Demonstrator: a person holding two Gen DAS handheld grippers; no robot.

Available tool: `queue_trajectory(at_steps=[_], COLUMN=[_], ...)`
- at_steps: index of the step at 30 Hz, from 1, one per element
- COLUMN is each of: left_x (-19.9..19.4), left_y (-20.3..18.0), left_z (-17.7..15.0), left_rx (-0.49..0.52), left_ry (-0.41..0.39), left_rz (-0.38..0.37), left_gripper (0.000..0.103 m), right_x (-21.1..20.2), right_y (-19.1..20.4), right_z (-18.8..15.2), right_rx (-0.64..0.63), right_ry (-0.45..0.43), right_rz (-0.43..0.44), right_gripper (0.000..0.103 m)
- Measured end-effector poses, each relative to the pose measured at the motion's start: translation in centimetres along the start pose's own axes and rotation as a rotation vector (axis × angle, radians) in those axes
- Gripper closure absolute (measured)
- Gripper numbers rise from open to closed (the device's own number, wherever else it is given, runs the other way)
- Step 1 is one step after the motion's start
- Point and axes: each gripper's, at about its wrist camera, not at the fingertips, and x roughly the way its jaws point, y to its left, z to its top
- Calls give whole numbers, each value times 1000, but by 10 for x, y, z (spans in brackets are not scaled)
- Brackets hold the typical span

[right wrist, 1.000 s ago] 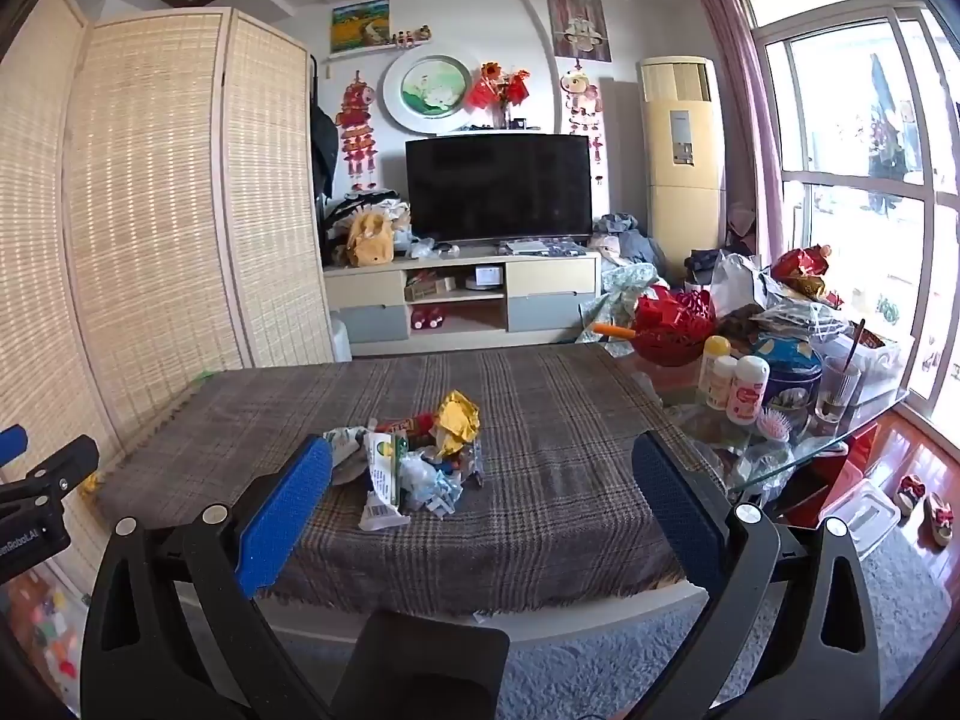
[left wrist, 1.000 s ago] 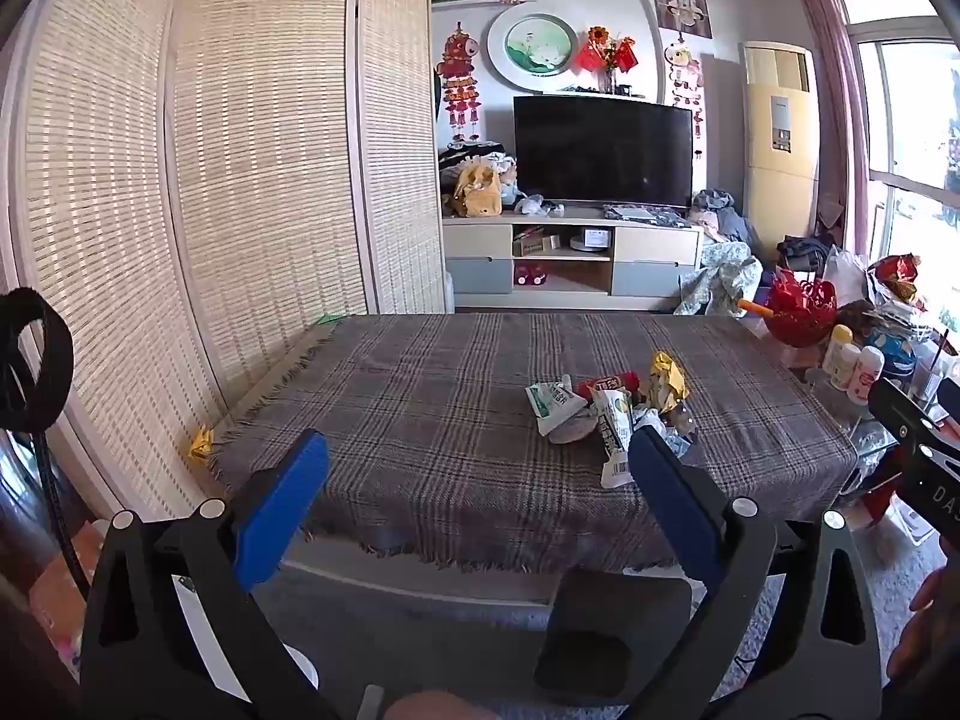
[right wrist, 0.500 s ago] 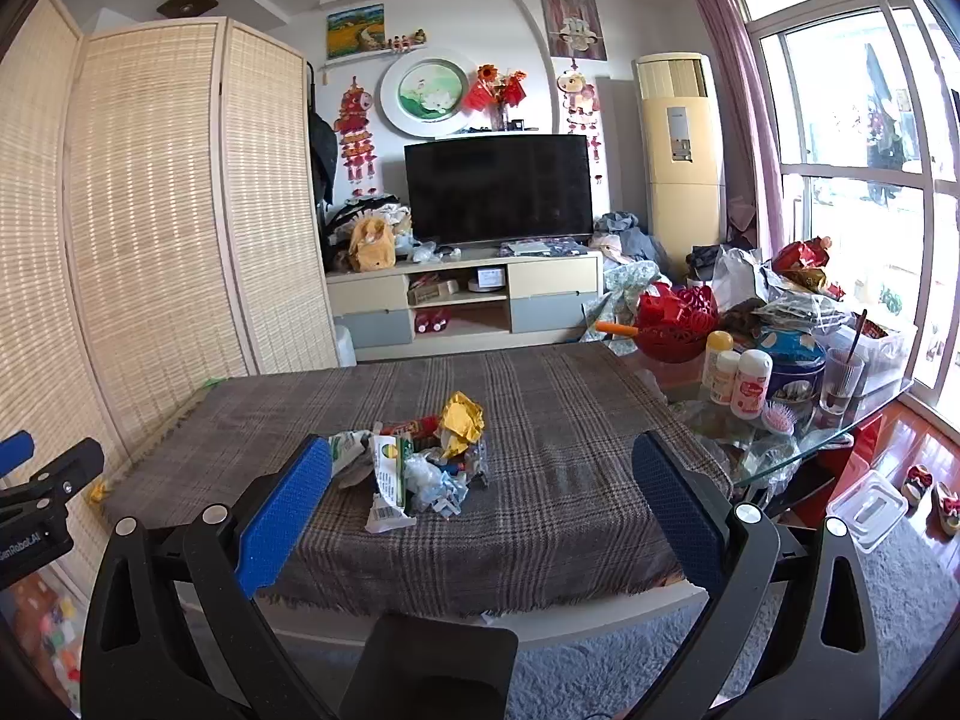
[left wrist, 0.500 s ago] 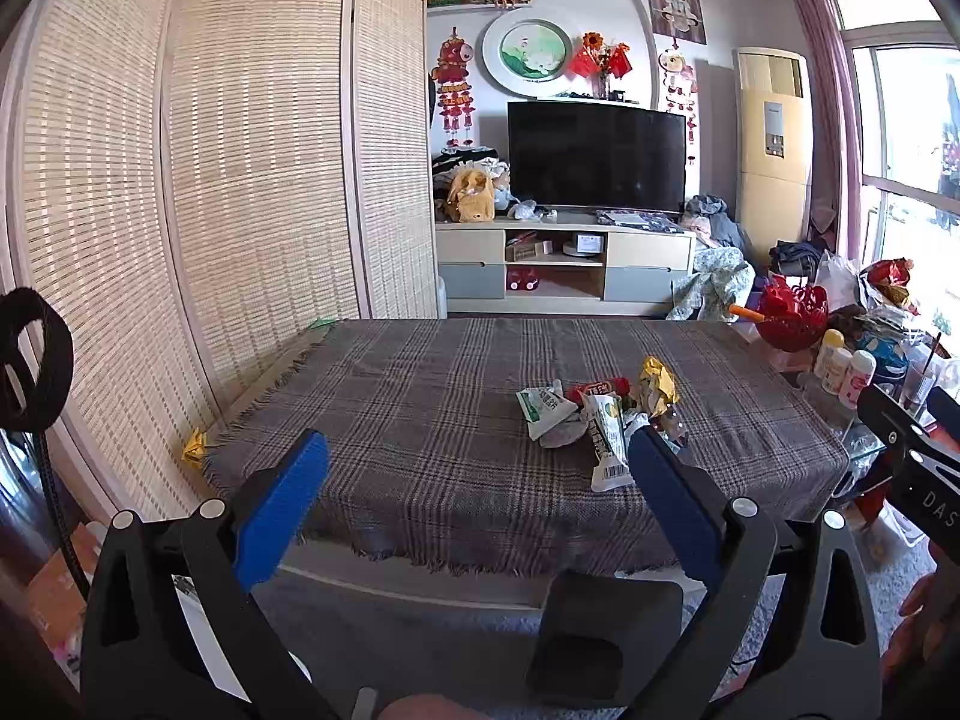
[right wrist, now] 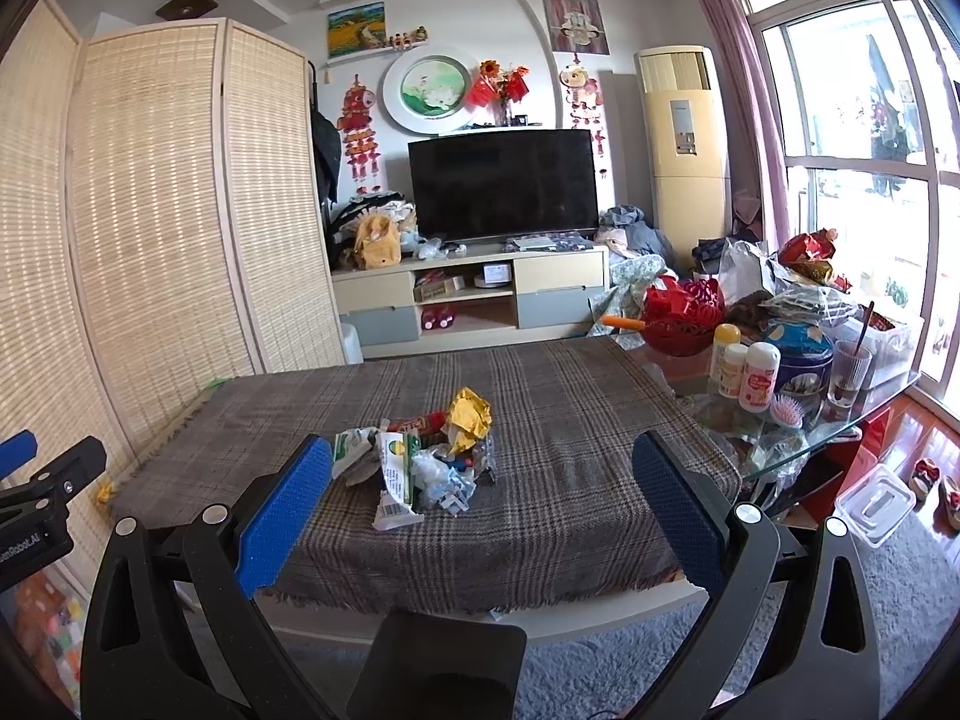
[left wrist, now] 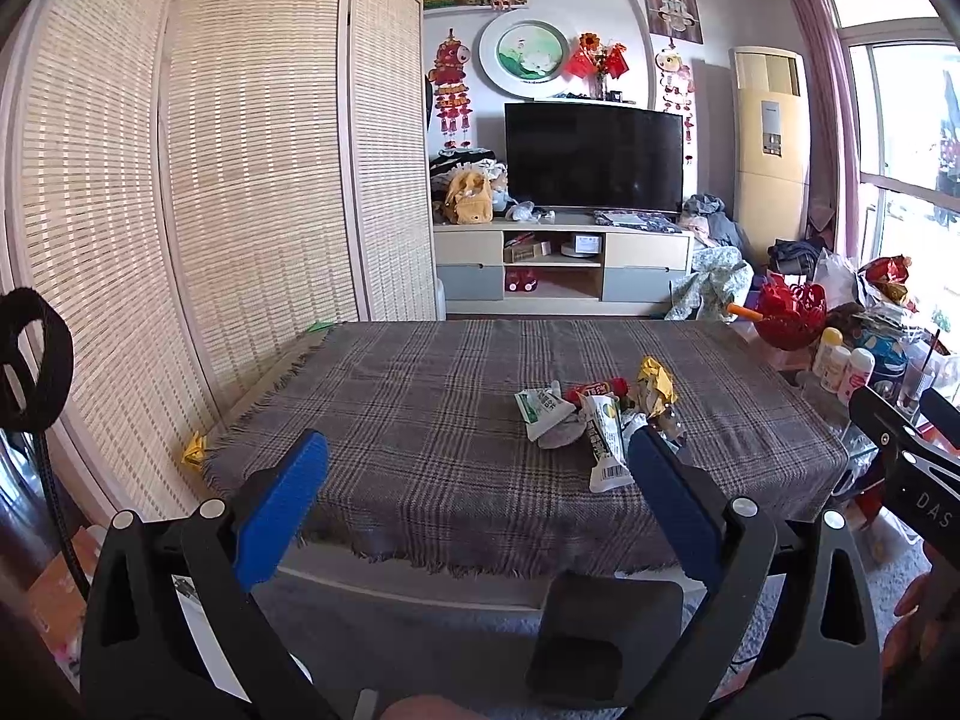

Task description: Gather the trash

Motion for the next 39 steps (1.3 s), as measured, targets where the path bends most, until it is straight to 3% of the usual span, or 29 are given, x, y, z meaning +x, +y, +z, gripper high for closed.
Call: queue_trajectory(at_steps=[33, 39], left_x=[5, 16], left_y=[-1, 0], left_z=[-3, -8], left_rx=[7, 3], left_ry=[5, 32], left_rz=[14, -2], left_gripper=[8, 8], right_x=[4, 17], right_y=[-7, -20], right_z=[-3, -3], right_rx=[34, 102], right_ry=[12, 51], right_rz=[6, 75], right_gripper=[3, 3])
